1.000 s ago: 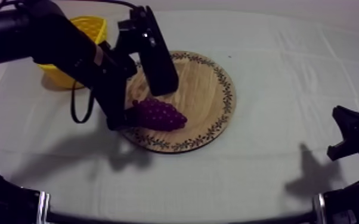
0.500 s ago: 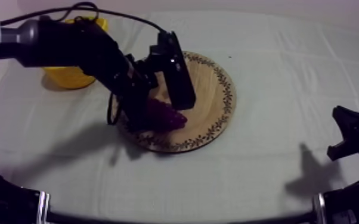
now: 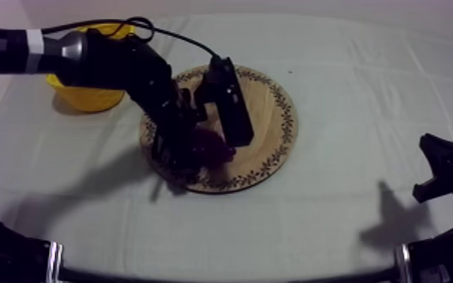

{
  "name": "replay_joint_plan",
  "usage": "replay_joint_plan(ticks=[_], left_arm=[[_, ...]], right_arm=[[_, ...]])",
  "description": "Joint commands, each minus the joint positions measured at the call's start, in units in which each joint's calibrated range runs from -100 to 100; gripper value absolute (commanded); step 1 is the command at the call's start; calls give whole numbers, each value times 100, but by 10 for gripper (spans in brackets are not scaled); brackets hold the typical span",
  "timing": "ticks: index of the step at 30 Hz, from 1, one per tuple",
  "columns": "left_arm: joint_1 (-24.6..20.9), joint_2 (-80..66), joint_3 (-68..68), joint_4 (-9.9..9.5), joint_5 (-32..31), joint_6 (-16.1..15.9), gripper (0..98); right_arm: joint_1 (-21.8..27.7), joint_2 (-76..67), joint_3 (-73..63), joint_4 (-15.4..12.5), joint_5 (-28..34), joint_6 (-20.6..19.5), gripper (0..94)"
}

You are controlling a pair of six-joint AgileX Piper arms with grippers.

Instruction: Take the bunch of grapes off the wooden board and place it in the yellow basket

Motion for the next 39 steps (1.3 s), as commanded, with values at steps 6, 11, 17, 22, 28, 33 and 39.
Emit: replay_joint_plan(ticks=[6,11,17,22,28,33,39], left_arm=[[-33,154,-150,-4,-11,-14,885],[-71,263,-226,26,-133,-48,822],[-145,334,-258,170,-312,-217,691],[-177,381,-305,213,-342,-256,610],[-236,286,-359,240,-352,-285,560],[-341,-36,-329,298,-318,-354,541],[-479,-669,-349,303,18,-277,529]], right_arm=[[2,-1,-3,1,0,3,4],[2,-1,-3,1,0,3,4],[2,-1,-3,1,0,3,4],[2,-1,-3,1,0,3,4],[2,-1,-3,1,0,3,4],[2,-1,-3,1,0,3,4],[2,-1,-3,1,0,3,4]])
